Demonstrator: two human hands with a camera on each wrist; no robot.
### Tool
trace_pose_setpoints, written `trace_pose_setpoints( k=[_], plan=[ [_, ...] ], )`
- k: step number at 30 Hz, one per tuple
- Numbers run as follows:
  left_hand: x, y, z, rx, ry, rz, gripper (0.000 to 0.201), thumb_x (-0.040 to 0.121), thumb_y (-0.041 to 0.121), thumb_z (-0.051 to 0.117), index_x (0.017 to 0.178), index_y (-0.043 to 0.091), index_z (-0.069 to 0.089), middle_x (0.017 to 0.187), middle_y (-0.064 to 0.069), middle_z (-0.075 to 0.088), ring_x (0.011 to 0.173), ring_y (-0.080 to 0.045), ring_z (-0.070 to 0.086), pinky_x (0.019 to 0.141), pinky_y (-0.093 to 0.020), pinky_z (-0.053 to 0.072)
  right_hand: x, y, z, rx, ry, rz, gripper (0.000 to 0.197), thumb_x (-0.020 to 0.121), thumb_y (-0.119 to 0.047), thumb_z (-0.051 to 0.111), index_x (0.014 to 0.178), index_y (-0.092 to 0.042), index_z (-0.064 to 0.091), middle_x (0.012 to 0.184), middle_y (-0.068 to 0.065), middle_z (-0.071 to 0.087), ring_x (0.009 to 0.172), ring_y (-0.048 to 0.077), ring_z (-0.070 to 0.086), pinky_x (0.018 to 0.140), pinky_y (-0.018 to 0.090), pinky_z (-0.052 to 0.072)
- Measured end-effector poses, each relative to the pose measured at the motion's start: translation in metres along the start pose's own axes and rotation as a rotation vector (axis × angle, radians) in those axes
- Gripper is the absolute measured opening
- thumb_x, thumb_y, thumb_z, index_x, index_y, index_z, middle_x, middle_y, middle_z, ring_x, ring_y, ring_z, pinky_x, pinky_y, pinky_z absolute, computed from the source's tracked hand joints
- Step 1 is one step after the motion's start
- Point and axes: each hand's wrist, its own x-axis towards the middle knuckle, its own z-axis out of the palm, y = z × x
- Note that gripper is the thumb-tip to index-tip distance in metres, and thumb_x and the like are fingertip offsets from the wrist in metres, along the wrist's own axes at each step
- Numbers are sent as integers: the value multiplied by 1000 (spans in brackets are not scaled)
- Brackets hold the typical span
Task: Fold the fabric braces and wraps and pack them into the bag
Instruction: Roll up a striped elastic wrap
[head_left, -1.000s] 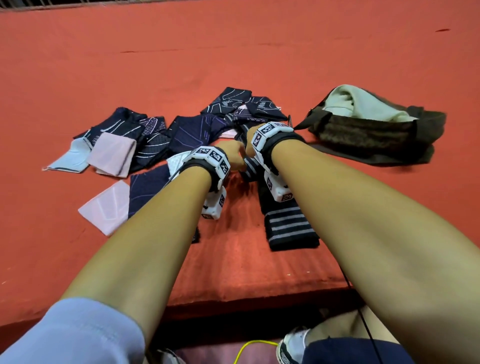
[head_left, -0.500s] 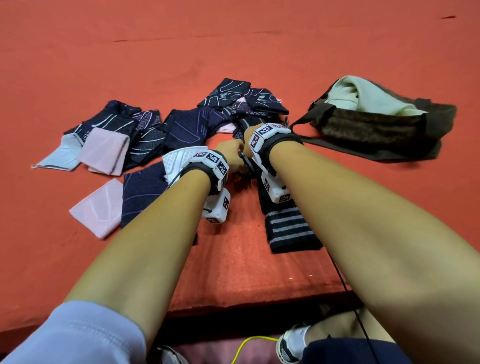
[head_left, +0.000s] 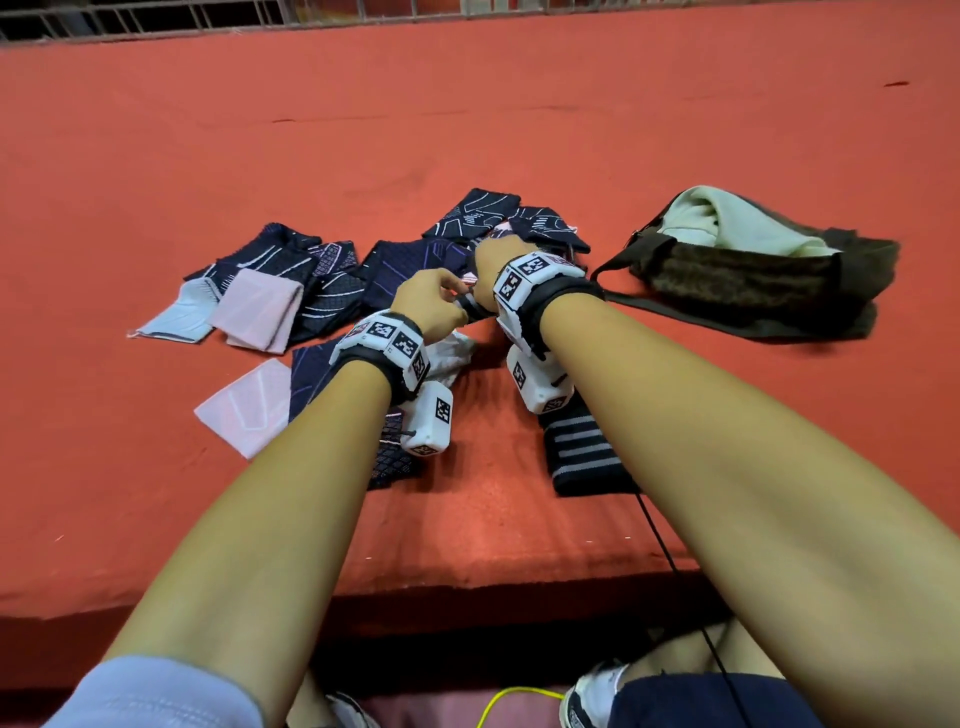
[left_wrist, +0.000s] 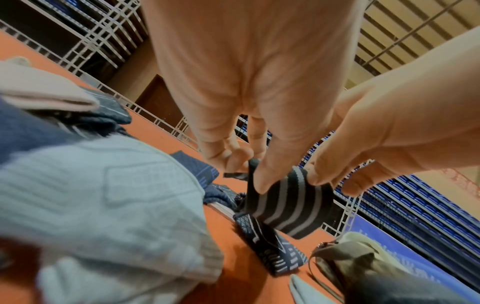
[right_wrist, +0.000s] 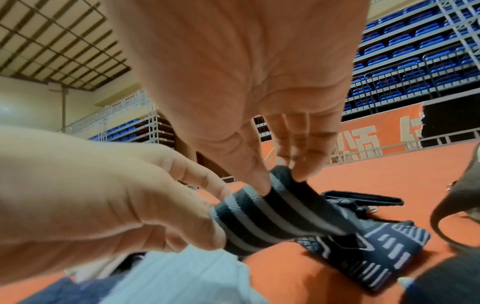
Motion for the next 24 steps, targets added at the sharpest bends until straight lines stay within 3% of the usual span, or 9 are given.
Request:
trace_pose_setpoints(
  k=[2,4,8,11,13,16,20,24],
  plan=[
    [-12,-7,-4,-37,7,-22,25,78,4,70,96,21,66,101,-8,70,97,-26,65,77,-28,47,-9,-10,-2,-21,14,-57,10,95,-12,57,100,-6,63,119,21,64,98,39,63,73,33,43],
    [-26,-13,-8,-66,13,-44,25,79,5,69,96,22,64,94,-6,68,88,-22,62,73,-26,43,-20,-25,-4,-27,57,-80,11,91,-12,60,83,-6,55,109,20,63,81,37,57,68,36,44],
    [-53,-24,-22,-95,57,-31,24,79,5,69,98,19,66,93,-6,70,87,-22,62,78,-28,47,-42,-47,-8,34,85,-135,25,88,-7,58,68,-9,42,101,19,55,86,36,52,70,37,42],
    [-71,-26,-29,-84,79,-24,27,79,4,68,103,14,69,95,-7,70,89,-24,64,80,-30,49,-52,-54,-6,73,122,-171,5,90,-11,62,88,-8,58,110,19,58,99,37,58,73,35,41],
    [-82,-26,-31,-95,90,-5,30,79,4,67,107,12,71,96,-8,72,89,-25,65,80,-32,51,-60,-57,-7,75,122,-186,10,90,-12,62,98,-5,62,112,17,58,106,37,59,75,34,42],
    [-95,-25,-31,-74,90,27,28,81,5,65,108,12,69,93,-5,67,84,-22,60,73,-28,44,-70,-56,-8,79,122,-193,24,92,-8,58,114,-3,66,124,16,60,113,34,58,84,36,47],
    [-107,-24,-31,-108,130,50,24,80,5,64,101,15,69,87,-1,64,79,-19,57,73,-30,45,-85,-48,-5,167,173,-195,28,89,0,54,111,-7,70,121,14,63,112,33,58,91,40,50],
    [-114,-25,-28,-112,148,63,23,81,7,64,101,17,70,85,2,63,77,-15,56,68,-25,42,-94,-40,4,257,216,-189,28,88,0,55,108,-12,71,117,12,64,111,31,58,92,39,49]
  ],
)
